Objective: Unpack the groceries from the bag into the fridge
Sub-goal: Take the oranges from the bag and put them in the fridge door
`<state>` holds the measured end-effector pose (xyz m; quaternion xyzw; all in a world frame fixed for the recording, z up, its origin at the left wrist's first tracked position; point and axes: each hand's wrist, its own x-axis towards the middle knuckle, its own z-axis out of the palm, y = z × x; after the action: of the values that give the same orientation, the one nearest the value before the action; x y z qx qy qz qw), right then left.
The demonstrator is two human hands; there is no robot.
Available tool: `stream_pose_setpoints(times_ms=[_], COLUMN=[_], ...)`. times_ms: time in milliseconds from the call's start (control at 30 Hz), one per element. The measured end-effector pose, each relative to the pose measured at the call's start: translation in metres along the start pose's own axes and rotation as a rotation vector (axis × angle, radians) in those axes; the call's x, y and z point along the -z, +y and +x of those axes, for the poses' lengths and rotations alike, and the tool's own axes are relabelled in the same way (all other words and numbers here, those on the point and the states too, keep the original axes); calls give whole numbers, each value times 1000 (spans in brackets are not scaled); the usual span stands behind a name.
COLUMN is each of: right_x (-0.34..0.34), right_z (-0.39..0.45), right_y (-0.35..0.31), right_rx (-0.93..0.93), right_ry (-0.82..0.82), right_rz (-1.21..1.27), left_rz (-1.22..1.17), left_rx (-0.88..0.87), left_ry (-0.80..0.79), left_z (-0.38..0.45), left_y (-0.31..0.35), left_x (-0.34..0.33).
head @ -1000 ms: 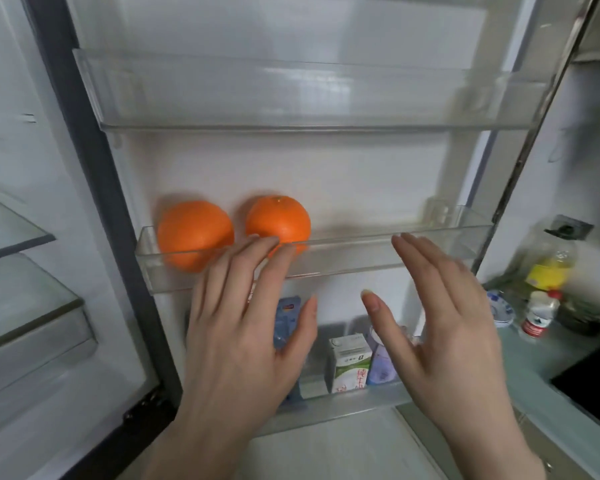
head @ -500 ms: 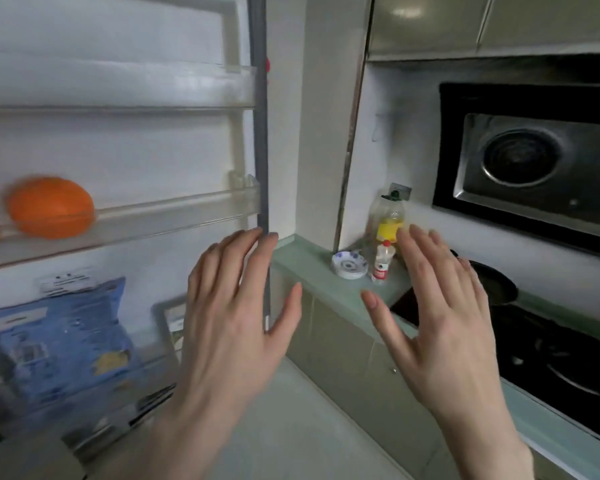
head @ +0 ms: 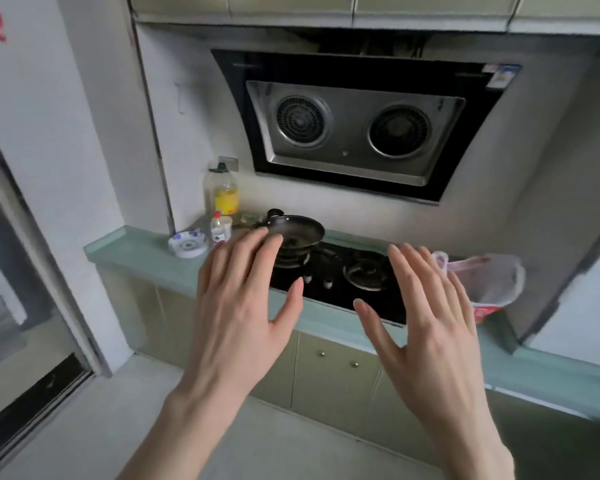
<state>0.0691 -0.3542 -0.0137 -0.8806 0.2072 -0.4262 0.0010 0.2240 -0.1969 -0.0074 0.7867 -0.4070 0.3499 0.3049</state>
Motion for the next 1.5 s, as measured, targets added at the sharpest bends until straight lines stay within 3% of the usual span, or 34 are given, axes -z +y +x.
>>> stream_pose_setpoints(times_ms=[233,500,1167,1500], right_x=[51,54,-72,-127], right_z=[-35,-47,48,58], right_y=[99,184,395,451], right_rx=[-137,-291,-396,-466], right_ry=[-14,-36,-167,-268], right_rz=[-137,-221,-293,-248], left_rz=[-137,-232,-434,-486], left_rx=[-128,-229,-235,-221], left_ry=[-111,-187,-355,-526], left_z=[4,21,107,104], left_y=[105,160,211,220], left_x=[-74,-155,-410,-484])
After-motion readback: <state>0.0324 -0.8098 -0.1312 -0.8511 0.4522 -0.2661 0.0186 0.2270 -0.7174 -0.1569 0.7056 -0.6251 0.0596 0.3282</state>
